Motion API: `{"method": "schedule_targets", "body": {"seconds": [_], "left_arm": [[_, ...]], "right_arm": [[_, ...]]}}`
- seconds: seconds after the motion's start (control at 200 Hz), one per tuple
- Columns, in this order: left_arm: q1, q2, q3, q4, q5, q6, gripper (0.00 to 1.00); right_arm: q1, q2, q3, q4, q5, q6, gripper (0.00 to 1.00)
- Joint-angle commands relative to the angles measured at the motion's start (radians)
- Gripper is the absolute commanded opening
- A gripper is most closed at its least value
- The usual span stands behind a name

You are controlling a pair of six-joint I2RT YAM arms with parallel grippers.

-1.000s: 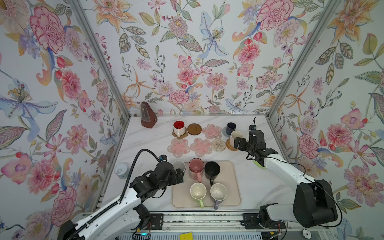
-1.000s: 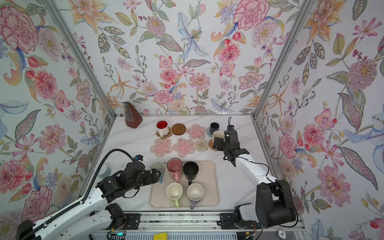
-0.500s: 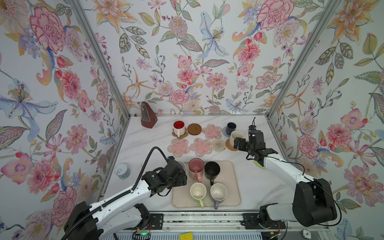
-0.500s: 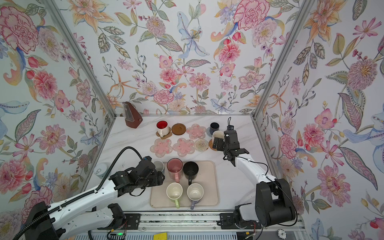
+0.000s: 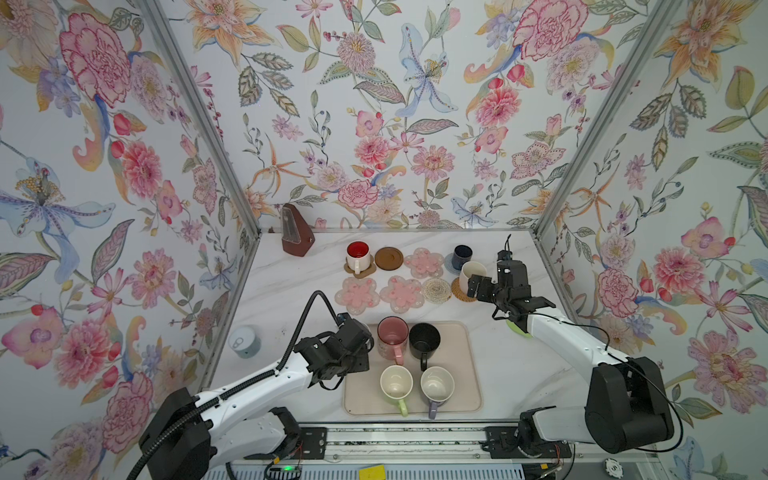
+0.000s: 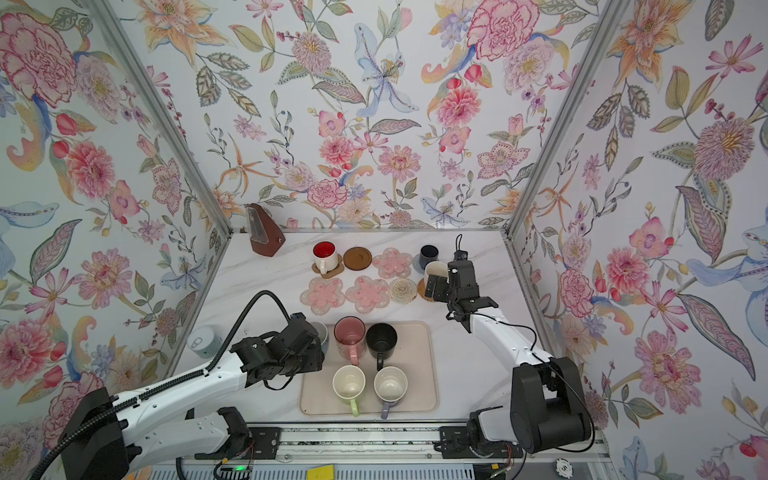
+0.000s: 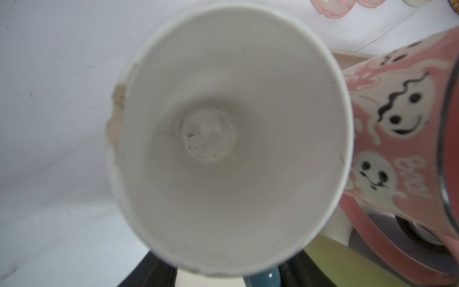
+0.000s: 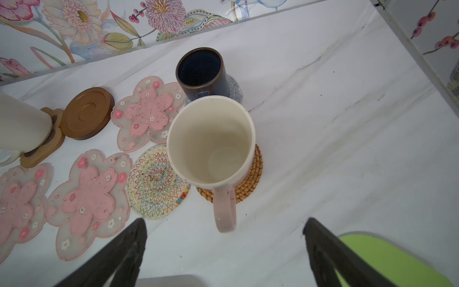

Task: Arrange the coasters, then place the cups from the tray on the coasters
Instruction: 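Lift the light blue mug and carry it toward the pink flower coasters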

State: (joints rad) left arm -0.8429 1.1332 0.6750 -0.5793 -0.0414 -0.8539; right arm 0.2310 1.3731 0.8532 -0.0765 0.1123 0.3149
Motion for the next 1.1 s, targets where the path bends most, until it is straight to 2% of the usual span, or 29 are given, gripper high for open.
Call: {"method": "schedule_targets", "body": {"seconds": [0.0, 0.135, 0.25, 0.485, 0.545, 0.756, 1.096], "left_arm": [[-0.008, 0.030, 0.029, 0.008, -0.029, 0.022, 0.59], [-0.008, 0.064, 0.032, 0.030, -0.029, 0.031, 0.55], [-0.008, 0.081, 0.032, 0.026, -0.036, 0.036, 0.47], [-0.008, 0.066, 0.032, 0.007, -0.071, 0.036, 0.16], [-0.008, 0.063, 0.032, 0.004, -0.075, 0.036, 0.11], [-0.007, 0.058, 0.040, -0.008, -0.087, 0.043, 0.00], [-0.002, 0.024, 0.082, -0.054, -0.153, 0.108, 0.00]], "right_arm": [[-0.003, 0.006, 0.018, 0.010, 0.008, 0.010, 0.99], [-0.003, 0.006, 0.020, 0.010, 0.008, 0.009, 0.99], [-0.003, 0.004, 0.016, 0.007, 0.012, 0.008, 0.99], [-0.004, 0.004, 0.008, 0.009, 0.012, 0.009, 0.99], [-0.005, 0.006, 0.009, 0.010, 0.012, 0.009, 0.99], [-0.005, 0.007, 0.010, 0.015, 0.008, 0.011, 0.99], [-0.005, -0.023, 0.003, -0.002, 0.024, 0.002, 0.99]]}}
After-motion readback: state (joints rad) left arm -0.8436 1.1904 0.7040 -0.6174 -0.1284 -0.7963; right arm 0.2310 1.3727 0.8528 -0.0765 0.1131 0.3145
